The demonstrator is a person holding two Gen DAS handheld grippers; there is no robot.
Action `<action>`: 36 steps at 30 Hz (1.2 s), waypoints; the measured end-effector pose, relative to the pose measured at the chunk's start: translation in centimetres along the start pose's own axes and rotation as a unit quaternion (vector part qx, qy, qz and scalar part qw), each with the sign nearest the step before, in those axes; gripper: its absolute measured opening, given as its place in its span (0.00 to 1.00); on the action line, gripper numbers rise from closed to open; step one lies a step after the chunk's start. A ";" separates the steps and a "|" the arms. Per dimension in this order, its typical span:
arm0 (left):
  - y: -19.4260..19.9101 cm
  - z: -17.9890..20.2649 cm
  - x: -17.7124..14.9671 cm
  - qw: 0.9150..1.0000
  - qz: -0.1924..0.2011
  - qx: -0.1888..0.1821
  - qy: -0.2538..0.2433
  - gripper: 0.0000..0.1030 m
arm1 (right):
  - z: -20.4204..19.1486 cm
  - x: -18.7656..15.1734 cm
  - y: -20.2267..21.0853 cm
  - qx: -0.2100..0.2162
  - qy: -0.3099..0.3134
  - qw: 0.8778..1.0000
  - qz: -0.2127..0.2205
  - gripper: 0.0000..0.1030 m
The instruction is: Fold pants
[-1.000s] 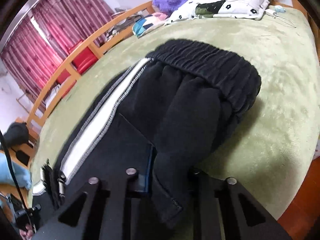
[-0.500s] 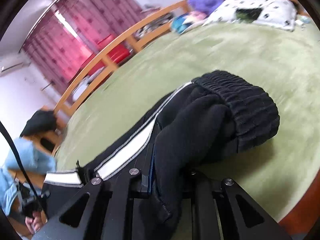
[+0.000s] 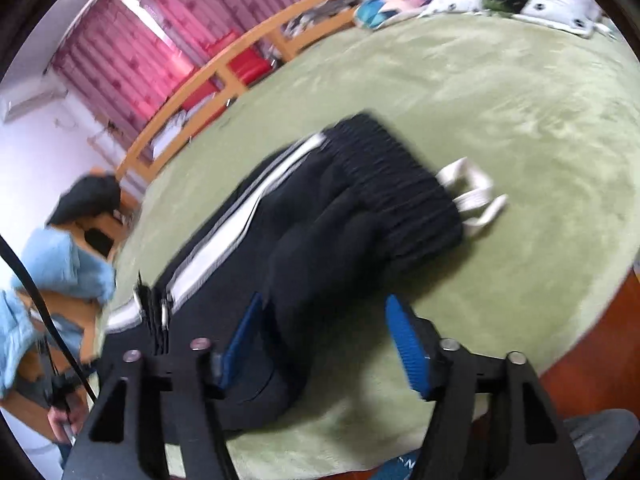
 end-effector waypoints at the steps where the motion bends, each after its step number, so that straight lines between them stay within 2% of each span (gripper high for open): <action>1: 0.5 0.1 -0.3 1.000 0.004 -0.009 0.004 0.58 | 0.6 0.5 0.0 0.008 -0.014 1.000 0.002 0.67; 3: 1.0 0.4 -1.1 0.999 0.008 -0.031 0.012 0.59 | 1.4 1.4 -0.9 0.022 -0.048 0.999 -0.004 0.68; 4: 1.1 0.6 -1.6 0.999 0.009 -0.035 0.015 0.59 | 2.0 1.9 -1.9 0.033 -0.071 0.997 -0.010 0.72; 8: 2.0 0.4 -4.1 0.999 0.008 -0.027 0.047 0.59 | 3.5 2.8 -5.8 0.068 -0.147 0.986 -0.026 0.72; 9: 2.3 0.2 -4.8 0.998 0.008 -0.031 0.057 0.59 | 3.7 3.0 -6.5 0.068 -0.162 0.984 -0.027 0.66; 10: 2.5 -0.2 -5.4 0.997 0.008 -0.038 0.070 0.59 | 3.9 3.3 -7.0 0.071 -0.173 0.982 -0.021 0.53; 11: 2.8 -0.7 -6.0 0.995 0.008 -0.046 0.084 0.59 | 3.9 3.8 -7.1 0.064 -0.173 0.983 0.000 0.48; 13: 3.5 -0.9 -6.9 0.995 0.010 -0.050 0.091 0.59 | 3.0 5.0 -6.5 0.060 -0.122 0.990 0.033 0.44; 14: 3.7 -1.1 -7.0 0.995 0.013 -0.047 0.090 0.59 | 2.2 5.7 -5.6 0.075 -0.081 0.993 0.050 0.43; 16: 4.1 -1.3 -7.4 0.995 0.020 -0.039 0.085 0.62 | 1.2 6.1 -4.4 0.086 -0.036 0.993 0.068 0.43; 17: 4.0 -1.5 -7.5 0.995 0.023 -0.036 0.086 0.62 | 0.9 6.1 -4.5 0.068 -0.020 0.995 0.063 0.45; 18: 3.8 -1.7 -7.6 0.995 0.023 -0.034 0.090 0.62 | 0.8 6.0 -5.0 0.044 -0.012 0.998 0.052 0.50; 20: 3.5 -2.1 -7.7 0.994 0.022 -0.036 0.100 0.62 | 1.8 5.6 -6.8 -0.017 -0.008 1.000 -0.010 0.52; 22: 2.7 -2.2 -8.0 0.995 0.020 -0.036 0.096 0.66 | 3.2 4.6 -7.0 -0.028 -0.022 0.999 -0.039 0.54; 24: 0.6 -1.3 -8.5 0.998 -0.032 0.001 0.053 0.66 | 3.1 3.8 -5.5 -0.041 -0.013 0.999 -0.034 0.57; 26: 0.2 -0.4 -9.1 0.999 -0.028 0.022 0.021 0.67 | 1.9 2.7 -2.8 -0.091 0.018 0.996 -0.009 0.58; 28: 0.5 -0.2 -9.2 0.999 -0.029 0.017 0.014 0.67 | -0.2 1.6 -0.9 -0.112 0.052 0.992 0.008 0.58; 30: 0.9 -0.9 -9.0 0.999 -0.025 -0.006 0.037 0.67 | -3.0 0.6 0.2 -0.103 0.084 0.991 0.011 0.58; 32: 1.3 -1.9 -8.9 0.997 -0.015 -0.032 0.062 0.67 | -6.9 -1.7 0.3 -0.068 0.124 0.990 0.002 0.58; 36: 2.1 -3.2 -9.1 0.994 0.003 -0.067 0.091 0.68 | -14.4 -6.4 -1.7 0.031 0.194 0.979 -0.049 0.57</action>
Point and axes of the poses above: each gripper's, at about its wrist camera, not at the fingertips, and y roughly against the way its jaws point, z to its right, x to its top, the point moved 1 cm from there along -y, roughly the way its jaws point, and after that the axes turned 5 degrees about -y, right-handed, at the moved point
